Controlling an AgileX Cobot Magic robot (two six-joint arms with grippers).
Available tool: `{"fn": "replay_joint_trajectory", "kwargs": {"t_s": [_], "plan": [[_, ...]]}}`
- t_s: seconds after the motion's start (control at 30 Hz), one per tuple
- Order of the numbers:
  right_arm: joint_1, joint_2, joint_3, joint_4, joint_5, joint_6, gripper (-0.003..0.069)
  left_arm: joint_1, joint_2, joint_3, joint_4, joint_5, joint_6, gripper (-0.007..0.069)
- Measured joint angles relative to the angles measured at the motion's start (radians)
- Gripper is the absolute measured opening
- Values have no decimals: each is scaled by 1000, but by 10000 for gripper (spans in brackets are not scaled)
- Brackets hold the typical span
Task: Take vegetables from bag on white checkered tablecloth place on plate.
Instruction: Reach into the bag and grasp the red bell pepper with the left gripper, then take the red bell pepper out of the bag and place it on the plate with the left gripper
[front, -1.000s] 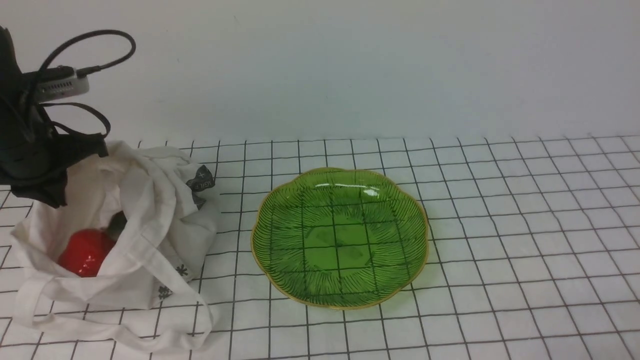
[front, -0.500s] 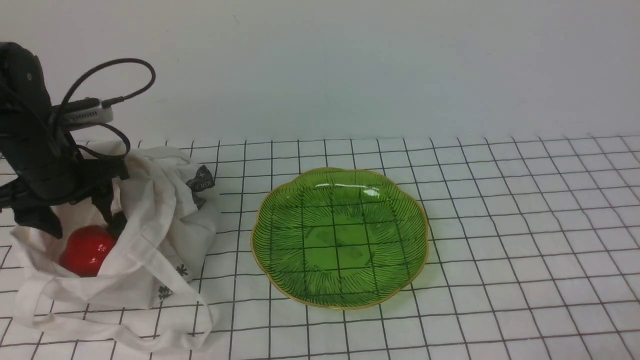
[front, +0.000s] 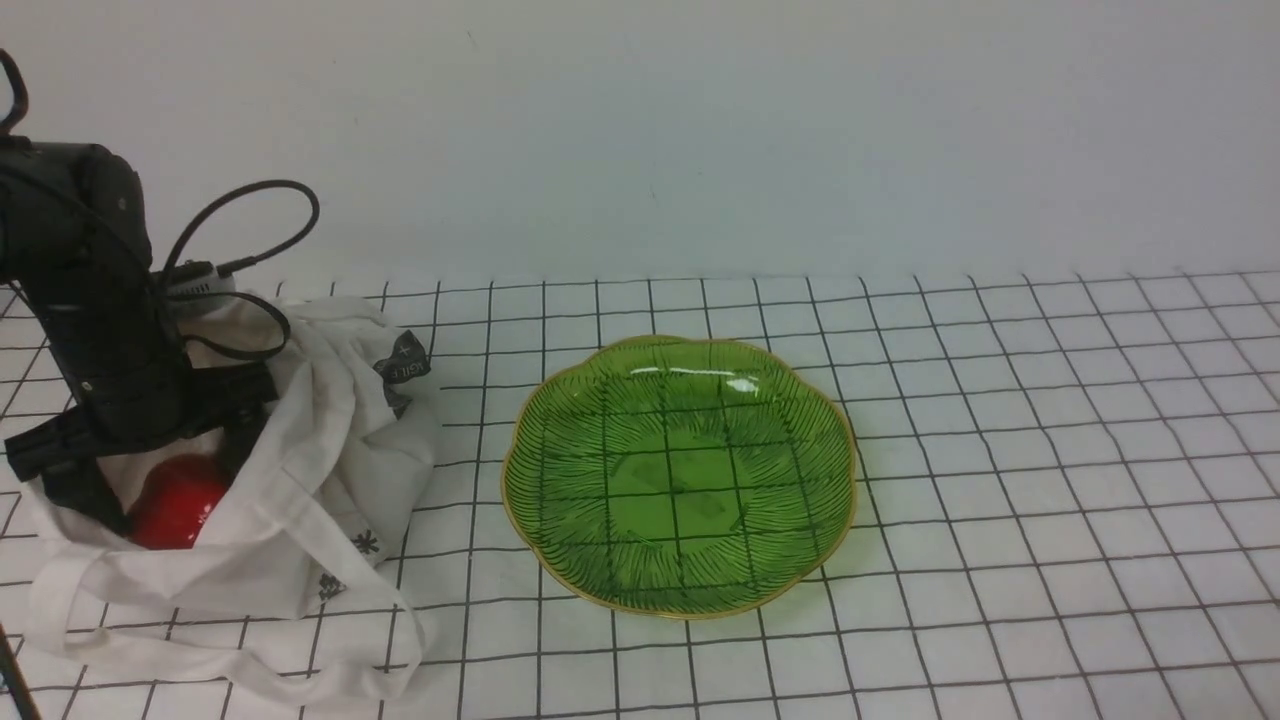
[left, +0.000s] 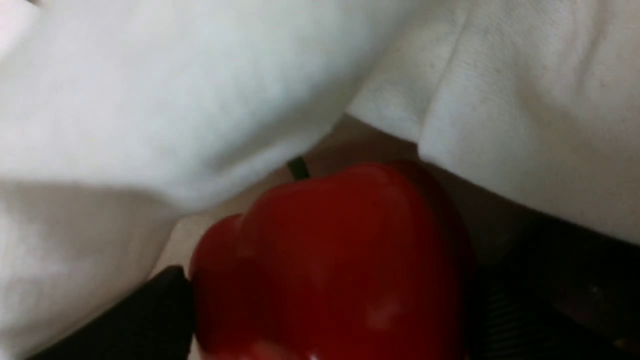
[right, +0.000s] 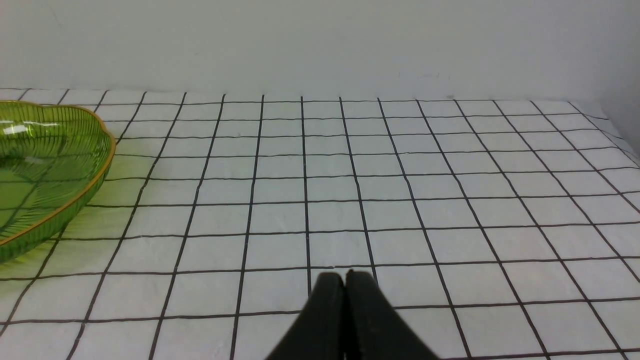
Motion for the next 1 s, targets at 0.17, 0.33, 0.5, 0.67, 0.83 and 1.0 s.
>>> {"fn": "replay_joint_trajectory", "kwargs": {"t_s": [0.17,0.33,0.5,0.67,0.83,1.0], "plan": [[0,0,0,0,0,0,-16,0,10,-5,-2,6,10,615],[0,0,0,0,0,0,-16,0,-2,-5,-4,0,43,615],[0,0,0,0,0,0,-16,0,-55,20,-14,-50,125,615],[0,0,0,0,0,0,-16,0,-212,27,-63,-127,233,615],[0,0,0,0,0,0,-16,0,-315,27,-127,-142,306,614],[0,0,0,0,0,0,-16,-14,-398,27,-207,-140,342,614]]}}
